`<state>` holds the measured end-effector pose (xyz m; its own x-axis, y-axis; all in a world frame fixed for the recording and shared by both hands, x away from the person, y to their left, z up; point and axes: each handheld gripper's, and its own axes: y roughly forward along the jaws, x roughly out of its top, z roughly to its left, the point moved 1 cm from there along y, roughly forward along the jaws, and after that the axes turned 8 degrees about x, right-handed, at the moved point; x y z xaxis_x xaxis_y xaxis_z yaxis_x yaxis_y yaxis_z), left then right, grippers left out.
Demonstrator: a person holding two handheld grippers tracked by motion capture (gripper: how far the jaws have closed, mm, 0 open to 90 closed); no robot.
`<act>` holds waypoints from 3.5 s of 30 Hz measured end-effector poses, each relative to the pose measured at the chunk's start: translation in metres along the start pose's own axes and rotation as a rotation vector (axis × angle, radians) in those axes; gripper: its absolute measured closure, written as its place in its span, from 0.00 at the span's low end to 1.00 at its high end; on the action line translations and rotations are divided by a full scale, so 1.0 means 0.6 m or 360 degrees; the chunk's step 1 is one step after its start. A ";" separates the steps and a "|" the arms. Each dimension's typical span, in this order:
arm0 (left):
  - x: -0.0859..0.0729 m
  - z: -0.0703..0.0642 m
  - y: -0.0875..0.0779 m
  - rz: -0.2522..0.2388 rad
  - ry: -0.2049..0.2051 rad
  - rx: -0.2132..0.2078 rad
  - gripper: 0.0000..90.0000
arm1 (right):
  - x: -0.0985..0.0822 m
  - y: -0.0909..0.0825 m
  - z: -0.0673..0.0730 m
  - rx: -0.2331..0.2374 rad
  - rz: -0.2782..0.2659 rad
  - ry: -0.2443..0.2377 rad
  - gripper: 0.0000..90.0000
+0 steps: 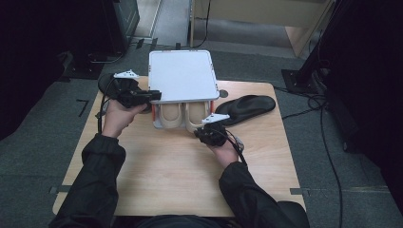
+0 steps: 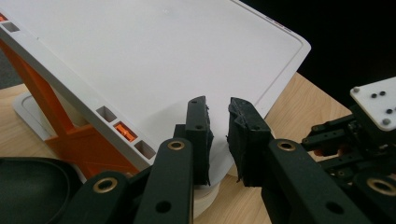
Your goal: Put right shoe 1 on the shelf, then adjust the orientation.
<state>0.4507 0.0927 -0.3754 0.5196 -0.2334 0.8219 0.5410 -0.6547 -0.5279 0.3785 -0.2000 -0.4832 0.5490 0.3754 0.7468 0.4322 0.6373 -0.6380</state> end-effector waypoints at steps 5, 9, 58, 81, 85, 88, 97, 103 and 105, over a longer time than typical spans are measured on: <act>0.000 0.002 -0.002 0.0000 -0.0022 -0.0008 0.86 | 0.007 0.012 -0.012 0.0000 -0.0027 0.0010 0.79; -0.001 0.003 -0.004 0.0000 -0.0006 -0.0002 0.85 | 0.007 0.019 -0.019 0.0006 -0.0065 0.0017 0.79; -0.097 0.148 0.040 0.0097 -0.0197 0.0396 0.77 | -0.052 -0.072 -0.022 0.0137 -0.0049 0.0007 0.70; -0.147 0.172 0.091 0.0237 -0.0270 0.0414 0.87 | -0.056 -0.079 -0.023 0.0108 -0.0113 0.0003 0.71; -0.156 0.162 0.080 0.0243 -0.0271 0.0434 0.90 | -0.056 -0.080 -0.026 0.0103 -0.0116 0.0012 0.71; -0.161 0.157 0.074 0.0254 -0.0282 0.0428 0.90 | -0.055 -0.080 -0.027 0.0102 -0.0119 0.0015 0.71; -0.182 0.125 0.048 0.0308 -0.0264 0.0396 0.92 | -0.045 -0.076 -0.033 0.0116 -0.0124 0.0015 0.71; -0.199 0.098 0.025 0.0342 -0.0227 0.0392 0.92 | -0.040 -0.072 -0.035 0.0130 -0.0136 0.0013 0.71; -0.211 0.086 0.011 0.0354 -0.0238 0.0366 0.92 | -0.037 -0.071 -0.035 0.0138 -0.0139 0.0004 0.71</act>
<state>0.4225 0.1553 -0.4939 0.7235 -0.2332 0.6498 0.5296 -0.4164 -0.7391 0.3630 -0.2495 -0.4765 0.5137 0.3144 0.7983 0.4151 0.7232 -0.5519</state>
